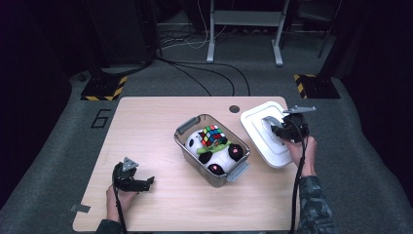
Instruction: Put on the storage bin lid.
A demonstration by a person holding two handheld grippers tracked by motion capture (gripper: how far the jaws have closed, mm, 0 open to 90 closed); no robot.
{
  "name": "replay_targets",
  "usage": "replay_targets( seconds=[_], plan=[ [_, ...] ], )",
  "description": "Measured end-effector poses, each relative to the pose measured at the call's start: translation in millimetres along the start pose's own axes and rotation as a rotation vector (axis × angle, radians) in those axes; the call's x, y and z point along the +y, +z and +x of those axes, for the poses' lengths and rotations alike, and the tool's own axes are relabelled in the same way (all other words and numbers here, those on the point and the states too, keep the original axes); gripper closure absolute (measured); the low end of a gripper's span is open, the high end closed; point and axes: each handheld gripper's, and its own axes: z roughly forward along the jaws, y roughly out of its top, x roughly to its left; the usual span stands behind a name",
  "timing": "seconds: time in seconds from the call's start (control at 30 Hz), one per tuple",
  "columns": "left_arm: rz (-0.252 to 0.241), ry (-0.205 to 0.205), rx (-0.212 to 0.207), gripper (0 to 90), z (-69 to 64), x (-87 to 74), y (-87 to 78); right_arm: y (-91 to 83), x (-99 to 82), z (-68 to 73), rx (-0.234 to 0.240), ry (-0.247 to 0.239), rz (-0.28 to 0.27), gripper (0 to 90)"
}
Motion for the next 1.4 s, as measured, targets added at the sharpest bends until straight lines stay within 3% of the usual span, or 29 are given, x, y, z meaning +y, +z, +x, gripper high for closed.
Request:
replay_targets(
  seconds=[0.43,0.87,1.4],
  plan=[
    [0.0,0.0,0.0,0.0,0.0,0.0,0.0,-23.5,23.1,15.0,-0.009,-0.044,-0.033,66.5],
    [0.0,-0.001,0.0,0.0,0.0,-0.1,-0.1,-41.3,41.0,40.4,0.09,-0.051,-0.071,66.5],
    [0.001,0.0,0.0,0.0,0.1,-0.1,-0.2,-41.7,53.0,67.4,0.185,-0.077,-0.079,66.5]
  ],
)
